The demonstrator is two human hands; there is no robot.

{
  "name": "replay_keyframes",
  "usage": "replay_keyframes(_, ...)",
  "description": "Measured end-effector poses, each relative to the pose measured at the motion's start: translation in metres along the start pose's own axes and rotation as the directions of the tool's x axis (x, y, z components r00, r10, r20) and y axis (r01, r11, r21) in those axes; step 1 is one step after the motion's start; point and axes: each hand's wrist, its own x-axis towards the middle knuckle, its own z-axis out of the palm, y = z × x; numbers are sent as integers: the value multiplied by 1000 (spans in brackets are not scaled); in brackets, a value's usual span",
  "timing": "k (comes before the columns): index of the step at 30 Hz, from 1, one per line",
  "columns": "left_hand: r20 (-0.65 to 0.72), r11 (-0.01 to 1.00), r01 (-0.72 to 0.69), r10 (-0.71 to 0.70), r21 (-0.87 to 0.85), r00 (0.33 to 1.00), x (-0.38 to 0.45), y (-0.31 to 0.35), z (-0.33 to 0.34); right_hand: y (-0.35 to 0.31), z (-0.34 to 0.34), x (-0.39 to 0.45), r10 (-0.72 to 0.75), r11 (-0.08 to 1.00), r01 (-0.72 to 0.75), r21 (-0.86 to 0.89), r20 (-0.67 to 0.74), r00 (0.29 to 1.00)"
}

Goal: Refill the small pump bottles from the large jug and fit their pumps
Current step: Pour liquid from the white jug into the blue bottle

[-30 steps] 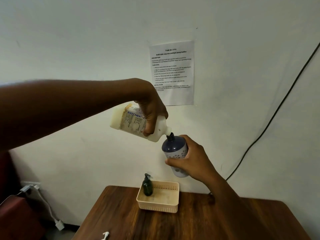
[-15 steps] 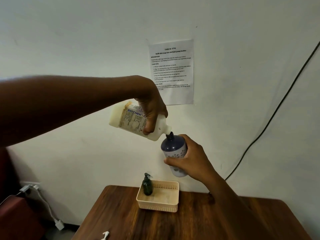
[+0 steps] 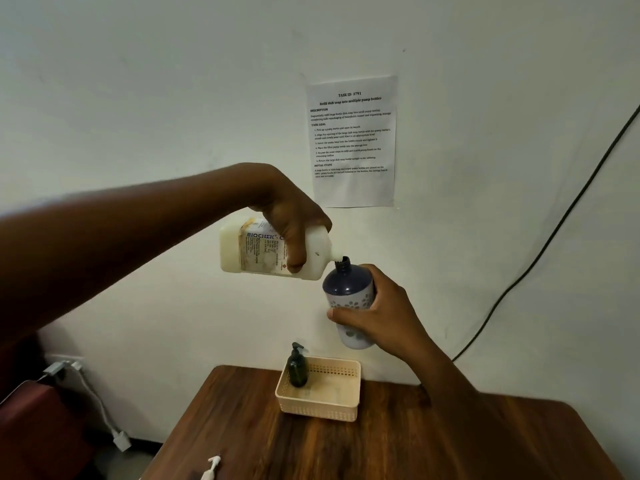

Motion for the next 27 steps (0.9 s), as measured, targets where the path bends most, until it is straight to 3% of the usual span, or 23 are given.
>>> replay_keyframes(6, -163, 966, -115, 78, -232, 984, -2, -23, 32, 2, 14, 6, 49, 998, -49, 40, 2, 999)
replay_keyframes(12, -345, 842, -258, 93, -473, 934, 9, -60, 89, 8, 25, 10, 80, 994, -78, 80, -20, 997)
replay_keyframes(23, -390, 510, -283, -114, -812, 914, 47, -116, 264, 46, 105, -2, 113, 991, -116, 61, 52, 992)
replay_keyframes(27, -384, 448, -259, -215, -856, 898, 60, -127, 327, 65, 146, -13, 122, 991, -126, 53, 61, 991)
